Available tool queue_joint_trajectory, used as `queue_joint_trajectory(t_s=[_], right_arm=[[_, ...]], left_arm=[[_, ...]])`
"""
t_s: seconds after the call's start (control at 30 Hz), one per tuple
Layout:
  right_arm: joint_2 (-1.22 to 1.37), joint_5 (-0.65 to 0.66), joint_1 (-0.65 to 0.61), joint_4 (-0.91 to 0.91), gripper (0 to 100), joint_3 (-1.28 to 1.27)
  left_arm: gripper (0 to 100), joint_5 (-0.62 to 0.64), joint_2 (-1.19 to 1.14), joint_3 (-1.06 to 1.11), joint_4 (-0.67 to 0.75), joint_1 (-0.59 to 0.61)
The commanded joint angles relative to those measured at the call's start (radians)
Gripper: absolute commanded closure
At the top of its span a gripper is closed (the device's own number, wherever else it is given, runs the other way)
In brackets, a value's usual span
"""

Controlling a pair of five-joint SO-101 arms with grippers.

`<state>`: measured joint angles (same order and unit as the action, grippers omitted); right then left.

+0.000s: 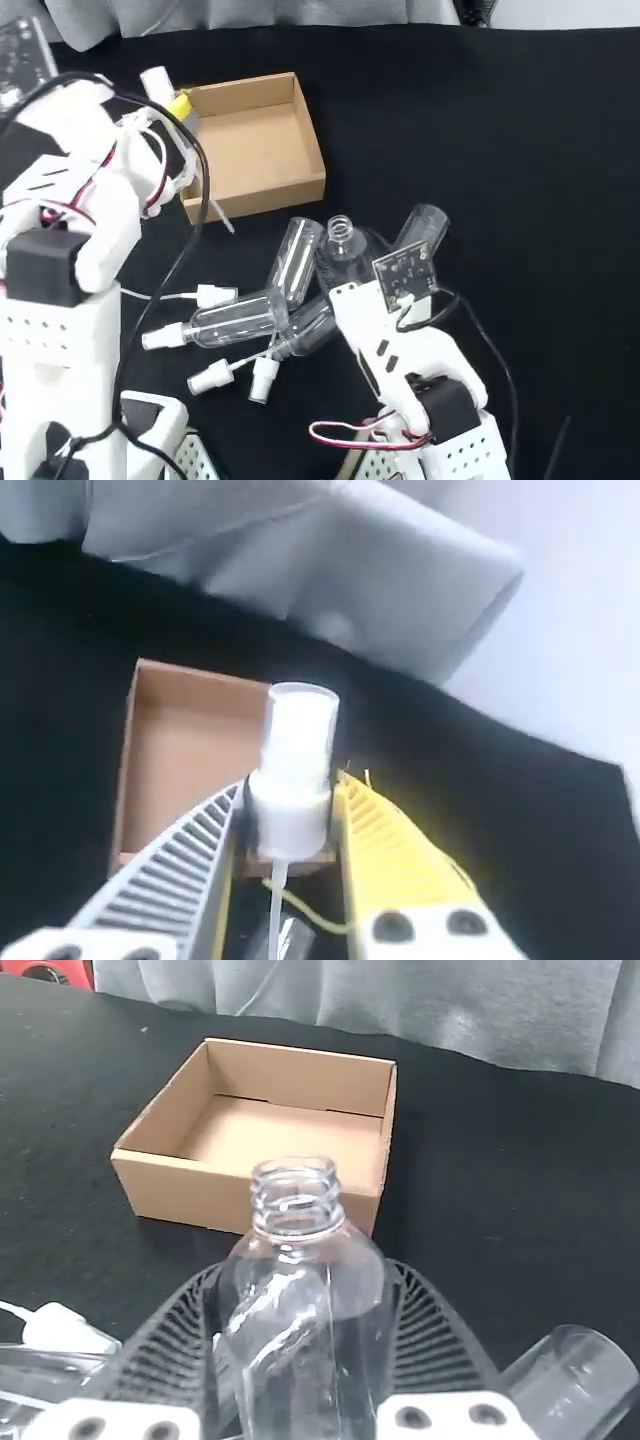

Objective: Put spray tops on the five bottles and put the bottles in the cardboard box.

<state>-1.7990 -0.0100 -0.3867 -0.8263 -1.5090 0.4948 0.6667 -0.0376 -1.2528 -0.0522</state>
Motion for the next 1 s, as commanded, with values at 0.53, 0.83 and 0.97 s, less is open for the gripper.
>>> queue_joint_trajectory(t_s=[0.53, 0.83, 0.97], right_arm=[[-0.107, -0.005, -0.123, 0.258, 93.6, -0.111], [-0.107, -0.005, -0.126, 0.287, 93.5, -0.127], [-0.107, -0.005, -0.161, 0.31, 93.5, -0.134]], left_arm=[[97, 0.066, 0.094, -0.021, 0.068, -0.084], [97, 0.064, 0.265, 0.205, 0.282, -0.084], [97, 0.066, 0.327, 0.351, 0.396, -0.084]])
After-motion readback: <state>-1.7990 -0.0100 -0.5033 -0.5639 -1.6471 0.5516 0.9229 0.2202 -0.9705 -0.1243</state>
